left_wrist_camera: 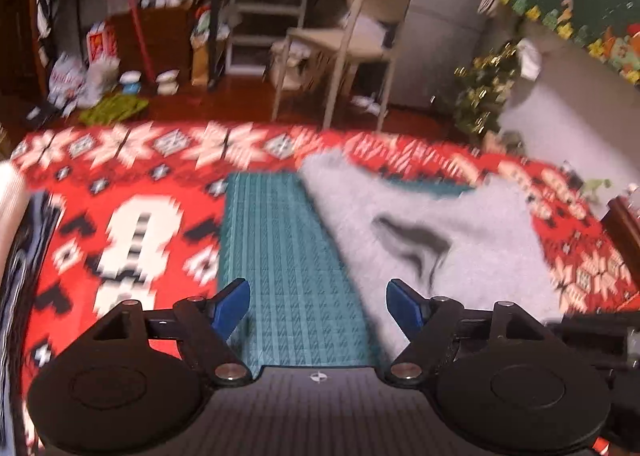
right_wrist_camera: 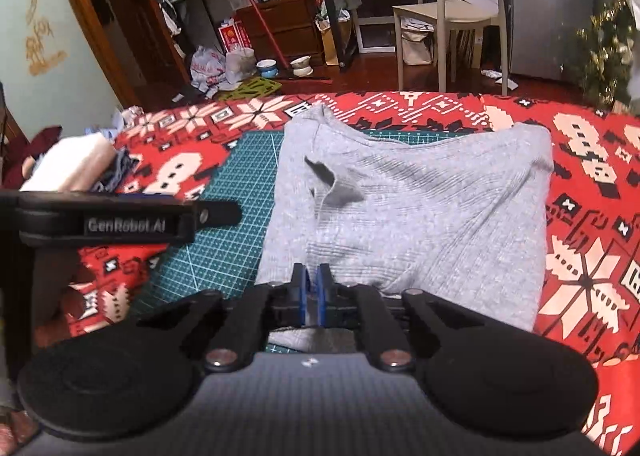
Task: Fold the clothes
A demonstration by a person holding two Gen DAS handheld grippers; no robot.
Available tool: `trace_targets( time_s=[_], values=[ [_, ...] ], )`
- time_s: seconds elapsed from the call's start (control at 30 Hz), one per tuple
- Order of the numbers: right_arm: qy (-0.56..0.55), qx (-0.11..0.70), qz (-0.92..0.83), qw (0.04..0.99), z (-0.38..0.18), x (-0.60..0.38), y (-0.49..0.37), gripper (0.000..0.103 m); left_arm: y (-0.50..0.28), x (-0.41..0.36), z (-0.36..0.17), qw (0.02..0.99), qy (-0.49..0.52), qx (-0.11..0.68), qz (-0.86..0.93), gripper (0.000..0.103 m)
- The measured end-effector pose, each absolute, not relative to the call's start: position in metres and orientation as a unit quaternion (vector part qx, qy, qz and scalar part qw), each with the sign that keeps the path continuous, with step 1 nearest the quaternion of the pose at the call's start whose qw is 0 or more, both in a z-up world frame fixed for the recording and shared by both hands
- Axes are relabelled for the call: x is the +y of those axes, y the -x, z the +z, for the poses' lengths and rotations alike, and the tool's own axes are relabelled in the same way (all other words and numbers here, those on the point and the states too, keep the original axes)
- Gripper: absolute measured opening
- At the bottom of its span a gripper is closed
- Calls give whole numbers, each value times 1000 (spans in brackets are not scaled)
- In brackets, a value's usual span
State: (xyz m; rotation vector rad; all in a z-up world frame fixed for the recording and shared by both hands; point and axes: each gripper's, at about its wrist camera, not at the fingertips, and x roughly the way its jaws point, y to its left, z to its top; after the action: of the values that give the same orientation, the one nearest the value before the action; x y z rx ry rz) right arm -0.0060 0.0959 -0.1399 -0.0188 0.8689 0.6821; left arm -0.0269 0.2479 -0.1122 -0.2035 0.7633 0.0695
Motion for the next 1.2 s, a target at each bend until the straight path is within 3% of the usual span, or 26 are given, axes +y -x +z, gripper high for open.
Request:
trace_targets(
  time_s=[0.07, 0.13, 0.2, 0.27, 0.57, 0.63, 0.77, 1.2],
  values=[
    [-3, 420, 327, 847, -140, 90, 4, 6, 15, 242, -106, 929, 75, 361, 13, 74],
    [-13, 423, 329, 844, -140, 85, 1, 6, -1, 236, -105, 930, 39, 365, -5, 64],
    [-22, 425, 332, 842, -140, 79, -2, 5, -17, 230, -110, 927, 4, 375, -18, 43],
    [-35, 427, 332, 841, -141, 75, -6, 5, -29, 223, -117, 922, -38, 383, -25, 32],
    [-73, 439, 333, 832, -148, 67, -20, 5, -47, 207, -131, 915, -85, 388, -68, 35],
    [-74, 439, 335, 831, -148, 68, -20, 5, -48, 206, -131, 918, -86, 380, -66, 28],
    [-69, 440, 346, 826, -146, 72, -18, 4, -48, 203, -126, 929, -82, 357, -59, 1],
    [-41, 483, 370, 793, -159, 80, -17, 4, -49, 228, -126, 929, -21, 370, -14, 1]
  ],
)
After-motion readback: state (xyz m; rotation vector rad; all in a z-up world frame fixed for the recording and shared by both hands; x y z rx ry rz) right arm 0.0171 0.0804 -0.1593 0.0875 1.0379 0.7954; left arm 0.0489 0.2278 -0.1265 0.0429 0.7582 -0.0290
